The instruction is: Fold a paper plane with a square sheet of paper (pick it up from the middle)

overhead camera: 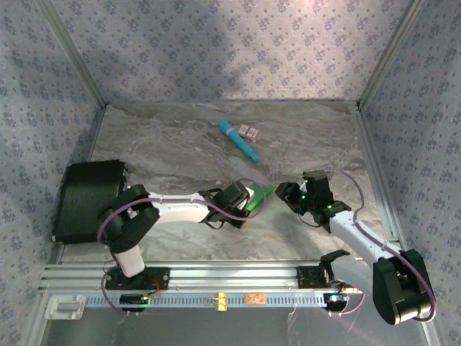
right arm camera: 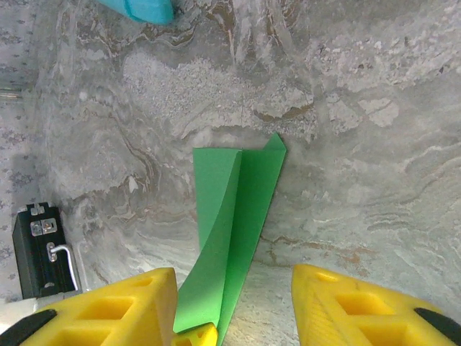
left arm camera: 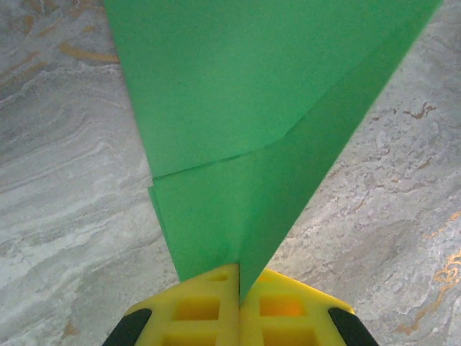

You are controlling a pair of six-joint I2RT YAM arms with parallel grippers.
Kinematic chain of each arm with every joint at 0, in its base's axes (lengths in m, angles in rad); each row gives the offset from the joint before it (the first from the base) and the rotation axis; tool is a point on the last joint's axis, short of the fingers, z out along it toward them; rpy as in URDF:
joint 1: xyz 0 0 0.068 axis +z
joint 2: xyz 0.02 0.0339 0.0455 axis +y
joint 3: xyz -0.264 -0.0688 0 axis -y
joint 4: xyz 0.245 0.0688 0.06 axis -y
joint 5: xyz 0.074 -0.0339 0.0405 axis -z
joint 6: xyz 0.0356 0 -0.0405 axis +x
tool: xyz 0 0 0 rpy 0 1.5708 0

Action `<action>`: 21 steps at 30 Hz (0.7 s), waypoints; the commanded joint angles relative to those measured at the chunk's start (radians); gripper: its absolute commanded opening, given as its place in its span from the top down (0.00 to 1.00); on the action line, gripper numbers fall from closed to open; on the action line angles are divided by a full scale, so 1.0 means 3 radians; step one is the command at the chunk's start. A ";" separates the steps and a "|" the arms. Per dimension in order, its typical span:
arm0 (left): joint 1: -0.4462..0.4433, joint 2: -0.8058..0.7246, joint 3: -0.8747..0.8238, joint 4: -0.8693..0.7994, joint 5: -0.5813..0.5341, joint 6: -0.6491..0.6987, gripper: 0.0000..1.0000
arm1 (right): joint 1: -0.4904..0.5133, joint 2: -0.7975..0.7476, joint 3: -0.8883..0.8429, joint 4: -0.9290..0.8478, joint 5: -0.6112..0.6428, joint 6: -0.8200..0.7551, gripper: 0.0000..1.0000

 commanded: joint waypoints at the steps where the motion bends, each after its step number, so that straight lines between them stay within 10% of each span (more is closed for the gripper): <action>1: 0.0041 -0.0054 -0.0061 0.0109 0.0187 -0.0102 0.98 | -0.0012 -0.0032 -0.0054 -0.0057 -0.0008 -0.0035 0.53; 21: 0.0103 -0.0057 -0.0079 0.0193 0.0392 -0.0123 0.83 | 0.0308 0.0431 -0.0058 0.0241 -0.0218 -0.0174 0.54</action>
